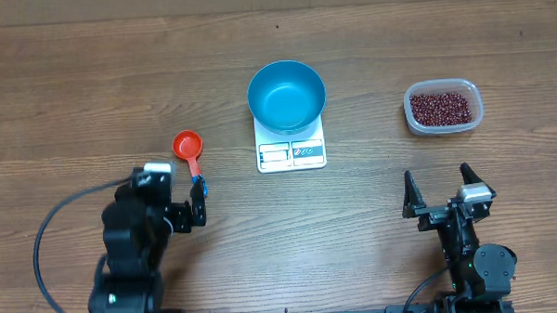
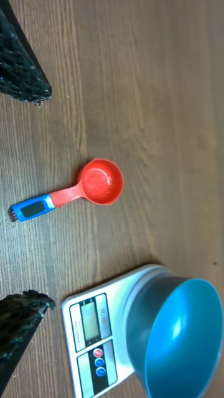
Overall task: Scoop item into bowl and weigh 150g on scale
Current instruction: 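Move the left gripper forward over the red measuring scoop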
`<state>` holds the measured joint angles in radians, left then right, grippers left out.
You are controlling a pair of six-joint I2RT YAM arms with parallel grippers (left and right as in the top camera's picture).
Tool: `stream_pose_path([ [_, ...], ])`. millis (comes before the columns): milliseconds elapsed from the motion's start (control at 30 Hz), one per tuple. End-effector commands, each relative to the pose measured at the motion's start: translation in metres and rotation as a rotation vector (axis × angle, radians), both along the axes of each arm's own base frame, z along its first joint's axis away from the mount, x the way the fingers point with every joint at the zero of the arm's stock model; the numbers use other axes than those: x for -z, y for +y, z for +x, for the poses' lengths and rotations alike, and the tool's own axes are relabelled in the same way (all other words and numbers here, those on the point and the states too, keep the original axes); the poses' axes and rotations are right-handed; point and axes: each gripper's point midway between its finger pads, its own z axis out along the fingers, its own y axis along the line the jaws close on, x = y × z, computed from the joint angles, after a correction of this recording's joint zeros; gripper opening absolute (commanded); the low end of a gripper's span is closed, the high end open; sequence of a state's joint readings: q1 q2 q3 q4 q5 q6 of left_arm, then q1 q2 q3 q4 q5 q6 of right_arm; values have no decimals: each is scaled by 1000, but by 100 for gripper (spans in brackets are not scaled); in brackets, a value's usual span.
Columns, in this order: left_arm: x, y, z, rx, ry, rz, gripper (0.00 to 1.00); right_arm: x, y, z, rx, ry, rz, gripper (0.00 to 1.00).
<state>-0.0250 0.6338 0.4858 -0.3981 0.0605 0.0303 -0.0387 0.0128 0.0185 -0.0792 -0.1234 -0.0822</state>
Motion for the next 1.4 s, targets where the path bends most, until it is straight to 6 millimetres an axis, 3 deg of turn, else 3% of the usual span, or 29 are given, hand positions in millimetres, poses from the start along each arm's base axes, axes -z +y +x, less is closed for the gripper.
stream_pose_path([
  [0, -10, -1, 12, 16, 53, 11, 100, 2, 0, 0, 3, -4, -1, 100],
  [500, -1, -1, 45, 15, 438, 17, 100, 2, 0, 0, 3, -4, -1, 100],
  [700, 5, 1, 55, 10, 484, 20, 100, 2, 0, 0, 3, -4, -1, 100],
  [933, 8, 14, 48, -16, 524, 8, 100, 2, 0, 0, 3, -4, -1, 100],
  [1167, -2, 16, 46, 19, 536, 31, 100, 2, 0, 0, 3, -4, -1, 100],
  [1367, -6, 19, 58, 32, 571, 17, 100, 2, 0, 0, 3, -4, -1, 100],
])
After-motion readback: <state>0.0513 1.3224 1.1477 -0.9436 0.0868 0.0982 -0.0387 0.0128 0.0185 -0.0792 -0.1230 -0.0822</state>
